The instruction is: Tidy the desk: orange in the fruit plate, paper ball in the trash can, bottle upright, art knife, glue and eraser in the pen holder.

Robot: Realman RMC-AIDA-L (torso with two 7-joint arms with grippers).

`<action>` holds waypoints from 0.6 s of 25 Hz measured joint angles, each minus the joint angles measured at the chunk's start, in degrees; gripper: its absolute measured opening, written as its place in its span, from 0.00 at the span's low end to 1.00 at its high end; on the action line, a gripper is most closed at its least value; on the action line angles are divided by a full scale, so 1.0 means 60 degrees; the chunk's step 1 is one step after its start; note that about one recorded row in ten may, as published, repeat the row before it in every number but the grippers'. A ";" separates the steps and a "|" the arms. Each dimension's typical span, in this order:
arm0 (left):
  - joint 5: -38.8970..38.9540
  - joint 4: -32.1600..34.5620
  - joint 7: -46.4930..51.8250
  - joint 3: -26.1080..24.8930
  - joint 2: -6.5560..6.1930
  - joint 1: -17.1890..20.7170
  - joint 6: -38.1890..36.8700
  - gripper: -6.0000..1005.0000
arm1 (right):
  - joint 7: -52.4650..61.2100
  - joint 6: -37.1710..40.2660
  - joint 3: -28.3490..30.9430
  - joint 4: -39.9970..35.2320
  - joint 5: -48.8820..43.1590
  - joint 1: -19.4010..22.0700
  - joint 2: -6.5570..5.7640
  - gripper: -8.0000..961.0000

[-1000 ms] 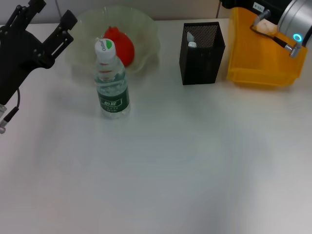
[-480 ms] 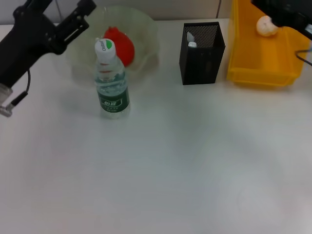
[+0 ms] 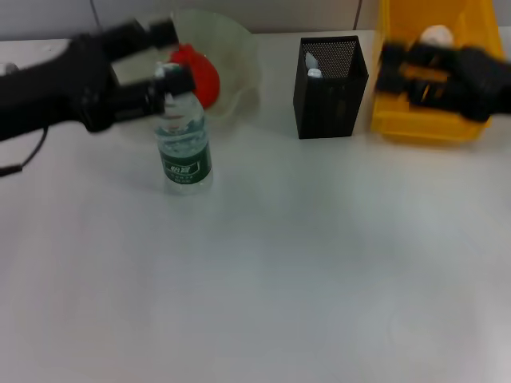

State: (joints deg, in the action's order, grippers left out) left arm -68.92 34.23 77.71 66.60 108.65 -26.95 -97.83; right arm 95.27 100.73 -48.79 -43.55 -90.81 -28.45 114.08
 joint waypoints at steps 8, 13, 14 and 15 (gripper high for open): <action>-0.1437 -0.0040 0.0475 -0.0227 0.0359 0.0070 -0.0071 0.80 | -0.0174 0.0252 -0.0076 -0.0101 -0.1684 -0.0541 0.0157 0.75; -0.1474 -0.0090 0.0461 -0.0402 0.0519 0.0339 -0.0009 0.80 | -0.0344 0.0262 -0.0190 -0.0168 -0.1801 -0.0545 0.0197 0.75; -0.1479 -0.0090 0.0474 -0.0404 0.0526 0.0351 -0.0007 0.80 | -0.0344 0.0248 -0.0191 -0.0168 -0.1804 -0.0548 0.0198 0.75; -0.1479 -0.0090 0.0474 -0.0404 0.0526 0.0351 -0.0007 0.80 | -0.0345 0.0235 -0.0191 -0.0168 -0.1807 -0.0551 0.0199 0.75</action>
State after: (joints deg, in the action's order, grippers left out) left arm -77.79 33.70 80.56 64.17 111.81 -24.84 -97.88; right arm 93.20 102.14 -49.94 -44.56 -101.65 -31.76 115.28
